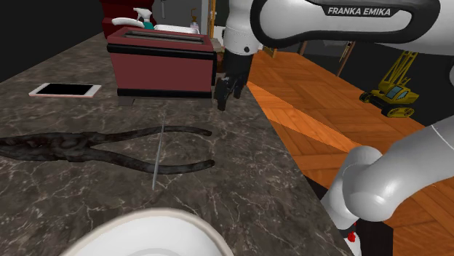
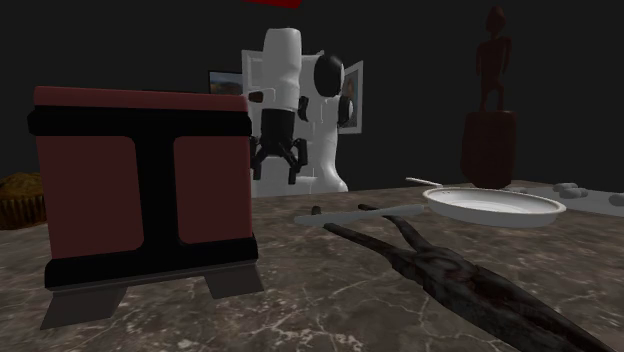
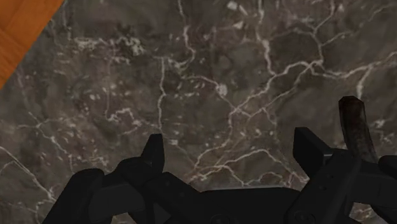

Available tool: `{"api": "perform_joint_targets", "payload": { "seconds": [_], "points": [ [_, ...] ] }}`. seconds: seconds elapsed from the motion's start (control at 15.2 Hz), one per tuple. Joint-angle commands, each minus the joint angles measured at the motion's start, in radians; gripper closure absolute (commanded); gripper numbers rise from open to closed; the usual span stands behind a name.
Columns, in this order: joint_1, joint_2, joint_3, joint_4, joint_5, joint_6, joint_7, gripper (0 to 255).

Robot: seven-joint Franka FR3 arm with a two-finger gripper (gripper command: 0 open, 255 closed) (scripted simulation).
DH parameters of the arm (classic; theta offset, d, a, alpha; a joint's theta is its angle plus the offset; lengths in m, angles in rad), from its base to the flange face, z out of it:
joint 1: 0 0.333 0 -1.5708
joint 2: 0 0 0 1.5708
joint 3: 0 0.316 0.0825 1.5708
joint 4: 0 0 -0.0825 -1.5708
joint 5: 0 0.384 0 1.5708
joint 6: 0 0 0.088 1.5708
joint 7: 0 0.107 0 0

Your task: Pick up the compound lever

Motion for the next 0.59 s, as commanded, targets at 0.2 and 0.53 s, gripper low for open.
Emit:
{"api": "perform_joint_targets", "payload": {
  "seconds": [0.2, 0.53],
  "points": [
    [0.036, 0.133, 0.072, 0.124, 0.002, -0.001, 0.05, 0],
    [0.073, 0.28, 0.141, 0.271, -0.019, -0.015, 0.103, 0]
  ]
}}
